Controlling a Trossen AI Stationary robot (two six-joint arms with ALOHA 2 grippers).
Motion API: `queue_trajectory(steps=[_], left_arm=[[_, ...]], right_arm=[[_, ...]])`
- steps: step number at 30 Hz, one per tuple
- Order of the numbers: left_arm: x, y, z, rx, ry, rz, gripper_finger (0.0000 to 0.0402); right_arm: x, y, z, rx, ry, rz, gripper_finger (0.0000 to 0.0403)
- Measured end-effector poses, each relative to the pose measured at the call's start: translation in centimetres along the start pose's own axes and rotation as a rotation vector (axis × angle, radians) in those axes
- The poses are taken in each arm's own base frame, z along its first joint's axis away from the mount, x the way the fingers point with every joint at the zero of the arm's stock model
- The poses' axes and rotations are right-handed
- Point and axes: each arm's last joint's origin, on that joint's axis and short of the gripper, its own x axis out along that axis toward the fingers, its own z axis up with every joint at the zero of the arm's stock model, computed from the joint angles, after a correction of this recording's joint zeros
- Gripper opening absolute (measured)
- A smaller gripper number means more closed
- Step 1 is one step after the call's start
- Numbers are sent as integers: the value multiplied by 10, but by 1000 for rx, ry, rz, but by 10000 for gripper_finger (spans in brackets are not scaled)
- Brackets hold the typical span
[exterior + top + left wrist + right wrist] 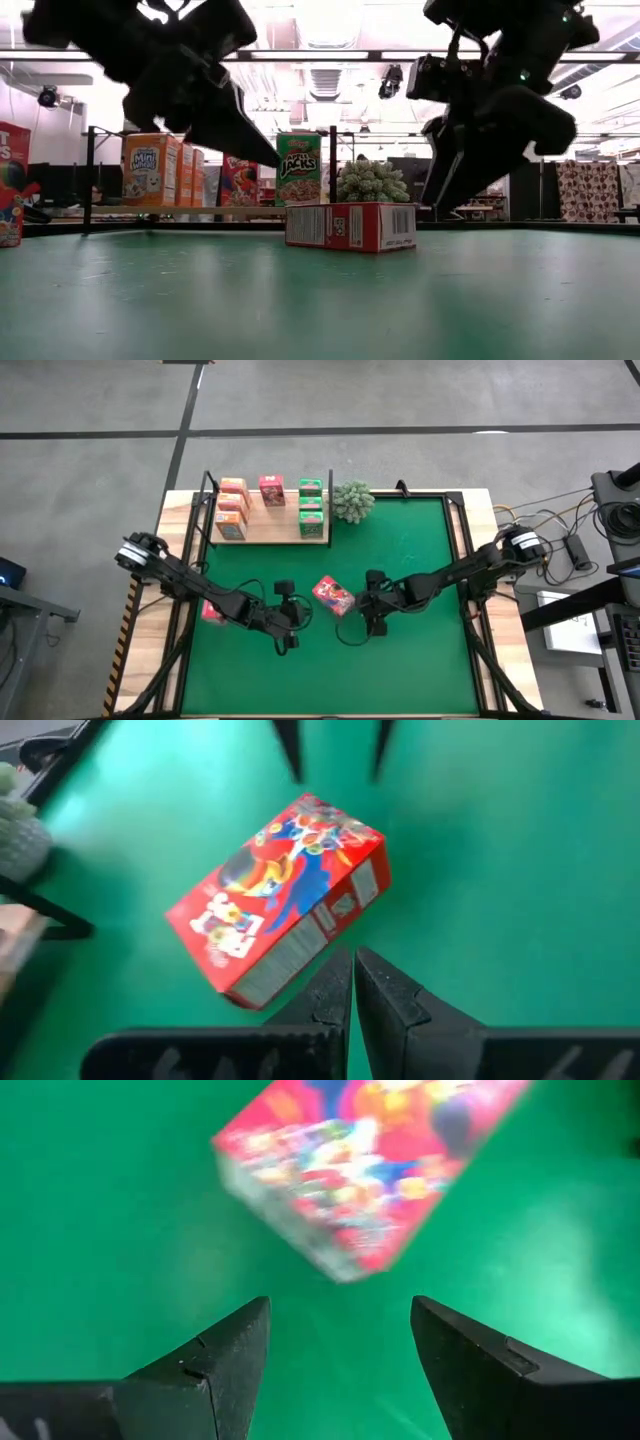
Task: Stack cereal on shelf
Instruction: Put the right red cereal box on the shelf aligned with the other red cereal box
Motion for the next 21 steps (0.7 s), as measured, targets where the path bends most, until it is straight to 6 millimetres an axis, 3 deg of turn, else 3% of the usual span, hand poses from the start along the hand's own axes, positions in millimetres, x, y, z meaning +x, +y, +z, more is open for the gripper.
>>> queue_trajectory(steps=[6, 11, 15, 21], left_arm=[[13, -4, -20, -58, -91, -5, 1], [21, -6, -27, -54, -87, 33, 1], [22, -7, -25, -57, -92, 31, 1], [18, -5, -20, -58, -111, 28, 1]], right_arm=[[-17, -22, 7, 72, -56, -73, 233], [-18, -29, 19, 83, -187, -29, 221], [-9, -24, 23, 60, -254, 41, 180], [13, -21, 12, 47, -177, 31, 94]])
